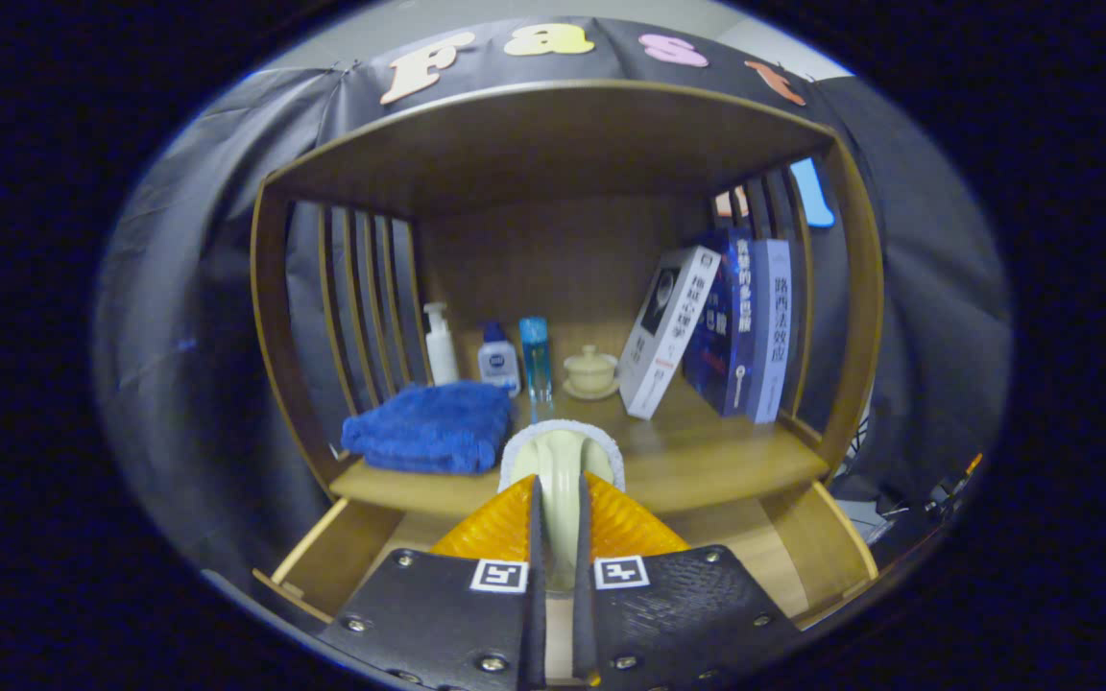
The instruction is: Pull open the drawer, take out the items inside it, and place them on the countertop above the cabinet.
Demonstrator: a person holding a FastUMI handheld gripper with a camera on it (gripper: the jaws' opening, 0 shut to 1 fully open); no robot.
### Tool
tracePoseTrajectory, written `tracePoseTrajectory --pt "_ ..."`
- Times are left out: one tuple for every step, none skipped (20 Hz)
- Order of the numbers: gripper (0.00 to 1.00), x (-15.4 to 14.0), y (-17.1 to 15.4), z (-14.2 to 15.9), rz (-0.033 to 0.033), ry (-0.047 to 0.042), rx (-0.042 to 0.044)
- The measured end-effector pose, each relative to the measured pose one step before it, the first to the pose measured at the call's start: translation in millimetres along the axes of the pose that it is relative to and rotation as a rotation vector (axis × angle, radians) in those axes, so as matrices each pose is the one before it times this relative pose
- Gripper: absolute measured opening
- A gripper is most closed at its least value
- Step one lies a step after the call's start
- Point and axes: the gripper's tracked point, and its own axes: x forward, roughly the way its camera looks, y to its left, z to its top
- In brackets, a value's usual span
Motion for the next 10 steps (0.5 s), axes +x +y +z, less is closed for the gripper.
tracePoseTrajectory --pt "0.11 4.07 1.78 14.52 -0.00376 -0.03026 0.00681" --pt "0.11 4.75 1.93 11.03 -0.00309 -0.01073 -0.00184" --pt "0.11 6.3 1.59 5.48 -0.002 0.01221 -0.02242" --pt "0.11 7.35 1.55 2.19 0.00121 0.01578 -0.03114" --pt "0.11 7.98 0.83 1.65 -0.00581 0.02735 -0.0264" --pt "0.11 8.33 0.65 0.05 -0.00651 0.02464 -0.0167" --pt "0.11 7.24 0.74 -3.54 -0.00503 0.04698 -0.02058" --pt "0.11 7.16 3.68 -0.96 0.01239 0.02876 -0.02061" --pt "0.11 7.02 0.43 -2.89 0.00528 0.03454 -0.01672" --pt "0.11 8.57 -0.95 -9.04 -0.01092 0.04163 -0.00467"
